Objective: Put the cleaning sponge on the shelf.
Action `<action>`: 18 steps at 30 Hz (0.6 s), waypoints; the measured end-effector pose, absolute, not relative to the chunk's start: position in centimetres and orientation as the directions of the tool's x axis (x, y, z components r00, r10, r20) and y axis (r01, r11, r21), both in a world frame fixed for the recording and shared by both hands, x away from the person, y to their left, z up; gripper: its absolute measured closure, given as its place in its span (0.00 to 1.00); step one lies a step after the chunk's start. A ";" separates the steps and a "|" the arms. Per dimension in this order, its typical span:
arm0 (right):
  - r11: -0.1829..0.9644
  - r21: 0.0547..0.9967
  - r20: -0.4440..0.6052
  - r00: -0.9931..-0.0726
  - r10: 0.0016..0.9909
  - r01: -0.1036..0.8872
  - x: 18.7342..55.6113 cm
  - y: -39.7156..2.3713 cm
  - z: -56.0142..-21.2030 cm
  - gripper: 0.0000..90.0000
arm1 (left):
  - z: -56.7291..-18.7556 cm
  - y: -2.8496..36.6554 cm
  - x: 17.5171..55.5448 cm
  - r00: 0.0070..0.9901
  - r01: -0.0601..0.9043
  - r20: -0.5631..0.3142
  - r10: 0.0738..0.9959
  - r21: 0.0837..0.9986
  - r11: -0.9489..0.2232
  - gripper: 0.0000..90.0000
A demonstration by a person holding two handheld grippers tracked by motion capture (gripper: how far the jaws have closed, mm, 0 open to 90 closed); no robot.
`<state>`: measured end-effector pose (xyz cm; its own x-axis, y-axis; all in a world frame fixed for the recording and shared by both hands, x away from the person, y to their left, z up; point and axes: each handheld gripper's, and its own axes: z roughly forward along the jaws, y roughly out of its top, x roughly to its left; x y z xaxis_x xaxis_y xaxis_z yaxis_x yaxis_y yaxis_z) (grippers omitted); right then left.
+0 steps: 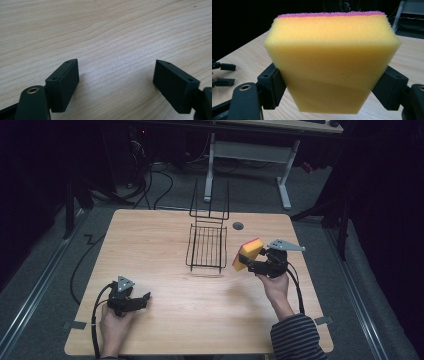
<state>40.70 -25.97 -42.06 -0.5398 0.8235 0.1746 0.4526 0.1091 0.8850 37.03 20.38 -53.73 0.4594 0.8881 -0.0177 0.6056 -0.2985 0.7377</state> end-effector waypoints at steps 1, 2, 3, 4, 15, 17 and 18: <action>0.109 0.886 0.176 -0.544 0.820 0.451 40.8 -25.8 -41.9 0.25 | -53.7 20.4 37.0 0.460 0.606 -0.017 0.888 0.738 -0.299 0.24; 0.108 0.887 0.178 -0.548 0.817 0.450 40.9 -25.6 -41.8 0.25 | -53.7 20.4 37.0 0.459 0.606 -0.018 0.888 0.738 -0.299 0.24; 0.112 0.887 0.175 -0.551 0.816 0.447 40.9 -25.5 -41.7 0.25 | -53.7 20.4 37.0 0.459 0.605 -0.017 0.888 0.738 -0.299 0.24; 0.112 0.891 0.175 -0.560 0.810 0.440 41.1 -25.1 -41.5 0.25 | -53.7 20.4 37.0 0.459 0.606 -0.017 0.888 0.738 -0.299 0.24; 0.142 0.894 0.158 -0.595 0.788 0.426 41.8 -23.4 -40.6 0.25 | -53.7 20.4 37.0 0.459 0.605 -0.018 0.888 0.738 -0.299 0.24; 0.150 0.892 0.155 -0.599 0.786 0.427 41.9 -23.1 -40.4 0.25 | -53.7 20.4 37.0 0.459 0.605 -0.017 0.888 0.738 -0.299 0.24; 0.151 0.893 0.154 -0.602 0.783 0.425 42.0 -23.0 -40.4 0.25 | -53.7 20.4 37.0 0.459 0.605 -0.018 0.888 0.738 -0.298 0.24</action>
